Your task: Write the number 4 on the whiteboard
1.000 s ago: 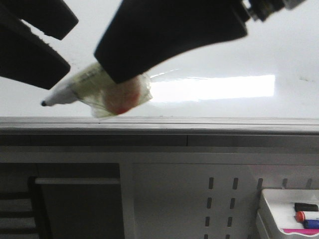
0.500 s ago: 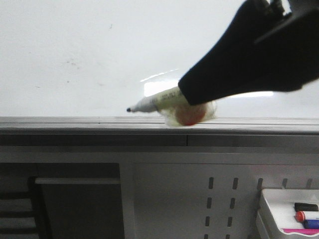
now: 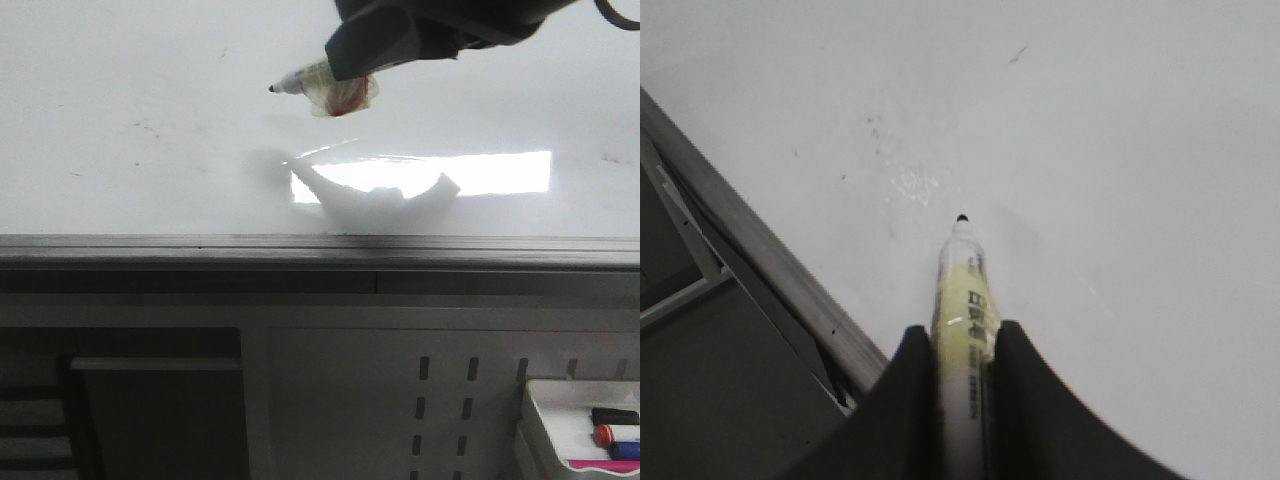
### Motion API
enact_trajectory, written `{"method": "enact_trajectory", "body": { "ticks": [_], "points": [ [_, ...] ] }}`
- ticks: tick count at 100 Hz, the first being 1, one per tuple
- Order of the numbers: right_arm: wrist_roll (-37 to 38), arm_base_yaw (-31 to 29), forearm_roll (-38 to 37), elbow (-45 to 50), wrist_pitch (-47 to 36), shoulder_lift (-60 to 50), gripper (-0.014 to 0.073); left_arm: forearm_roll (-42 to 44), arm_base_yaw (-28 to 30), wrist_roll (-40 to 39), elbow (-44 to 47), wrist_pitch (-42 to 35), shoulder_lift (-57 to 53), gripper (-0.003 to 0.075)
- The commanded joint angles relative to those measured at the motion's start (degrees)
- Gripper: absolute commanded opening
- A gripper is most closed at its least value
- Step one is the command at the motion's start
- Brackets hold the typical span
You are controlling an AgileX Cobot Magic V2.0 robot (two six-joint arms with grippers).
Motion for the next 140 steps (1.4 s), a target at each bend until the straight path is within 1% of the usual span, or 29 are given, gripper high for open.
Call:
{"method": "enact_trajectory", "body": {
  "ticks": [1,14,30,53,69,84,103,109,120,140],
  "points": [
    [-0.31,-0.45,0.50,-4.48,-3.85,0.85,-0.0061,-1.59,0.09,-0.62,-1.32,-4.52,0.28,-0.0020],
    [-0.31,-1.03,1.78,-6.33,-4.82,3.00,-0.0061,-1.98,0.09,-0.62,-1.32,-4.52,0.28,-0.0020],
    [-0.31,-3.97,5.81,-6.62,-5.00,4.10,-0.0060,-2.58,0.09,-0.62,-1.32,-4.52,0.28,-0.0020],
    [-0.31,-7.87,7.52,-6.62,-4.16,4.35,-0.0060,-2.89,0.09,-0.62,-1.32,-4.42,0.28,-0.0020],
    [-0.31,-7.74,7.66,-6.62,-3.01,5.84,-0.0060,-2.89,0.09,-0.62,-1.32,-4.42,0.28,-0.0020],
    [-0.31,-6.75,10.48,-6.62,-0.19,8.15,-0.0060,-2.89,0.09,-0.62,-1.32,-4.42,0.28,-0.0020],
    [-0.31,-1.20,10.57,-6.71,0.23,10.95,-0.0060,-2.89,0.09,-0.62,-1.32,-4.42,0.28,-0.0020],
    [-0.31,-0.38,10.71,-6.71,0.23,11.73,-0.0060,-2.89,0.09,-0.62,-1.32,-4.42,0.28,-0.0020],
    [-0.31,-0.26,12.05,-6.71,-0.08,11.95,-0.0060,-2.89,0.09,-0.62,-1.32,-4.42,0.28,-0.0020],
    [-0.31,-1.29,12.04,-6.71,0.45,11.38,-0.0060,-2.89,0.09,-0.62,-1.32,-4.42,0.28,-0.0020]
  ]
}}
